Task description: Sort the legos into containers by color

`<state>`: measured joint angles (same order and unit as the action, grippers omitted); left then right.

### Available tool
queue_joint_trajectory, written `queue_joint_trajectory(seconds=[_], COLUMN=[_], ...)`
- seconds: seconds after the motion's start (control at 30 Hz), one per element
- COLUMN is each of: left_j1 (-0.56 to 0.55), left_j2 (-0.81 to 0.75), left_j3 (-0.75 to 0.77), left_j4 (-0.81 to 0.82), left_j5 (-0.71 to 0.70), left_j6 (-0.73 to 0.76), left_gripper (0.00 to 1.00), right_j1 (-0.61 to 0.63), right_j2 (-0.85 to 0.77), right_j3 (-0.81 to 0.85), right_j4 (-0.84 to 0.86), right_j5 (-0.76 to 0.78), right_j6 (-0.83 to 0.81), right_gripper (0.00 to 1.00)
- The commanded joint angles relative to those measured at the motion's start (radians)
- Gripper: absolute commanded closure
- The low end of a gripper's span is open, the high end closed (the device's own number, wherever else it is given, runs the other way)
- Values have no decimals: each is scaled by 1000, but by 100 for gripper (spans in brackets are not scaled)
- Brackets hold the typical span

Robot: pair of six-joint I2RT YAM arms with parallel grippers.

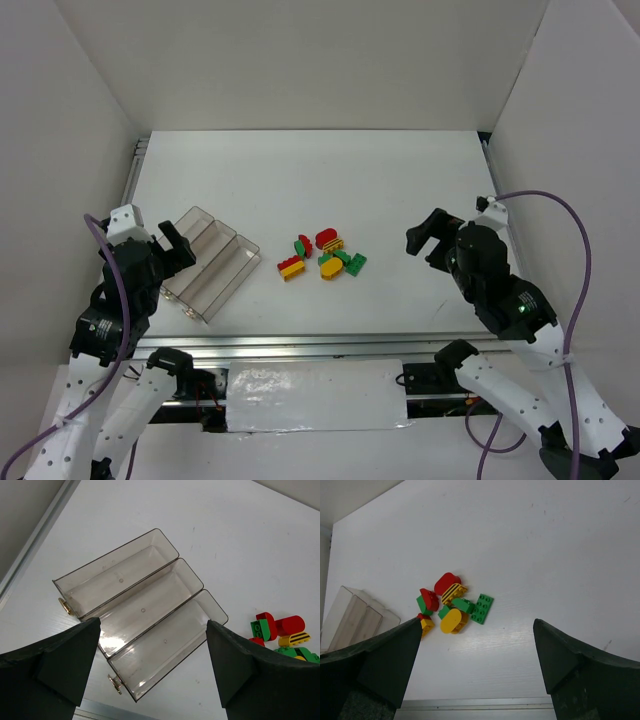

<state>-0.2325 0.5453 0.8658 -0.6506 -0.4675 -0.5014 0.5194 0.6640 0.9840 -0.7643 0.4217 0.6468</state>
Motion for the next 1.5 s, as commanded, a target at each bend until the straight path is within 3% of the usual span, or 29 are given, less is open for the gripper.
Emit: queue_joint_trajectory(seconds=[0.0, 0.3, 0.4, 0.57, 0.9, 1.27, 1.47], left_j1=[-2, 2, 5, 5, 5, -10, -19], left_j2=[-4, 1, 2, 13, 25, 19, 13], left_j3=[19, 21, 16, 10, 4, 1, 1], left_j4=[25, 29, 32, 46, 60, 62, 57], left_j5=[-19, -5, 12, 58, 105, 119, 110], left_j6=[-5, -5, -6, 7, 23, 29, 27], left_gripper=[0, 1, 1, 0, 1, 1, 1], right_j1=[7, 8, 7, 13, 14, 34, 47], right_j2=[16, -9, 106, 434, 915, 1098, 1114], right_j3=[39, -71, -65, 7, 106, 173, 145], right_j4=[10, 184, 186, 128, 212, 237, 209], right_j5=[9, -208, -218, -94, -52, -90, -41], right_j6=[14, 20, 57, 158, 238, 264, 290], right_gripper=[1, 0, 1, 1, 19, 25, 31])
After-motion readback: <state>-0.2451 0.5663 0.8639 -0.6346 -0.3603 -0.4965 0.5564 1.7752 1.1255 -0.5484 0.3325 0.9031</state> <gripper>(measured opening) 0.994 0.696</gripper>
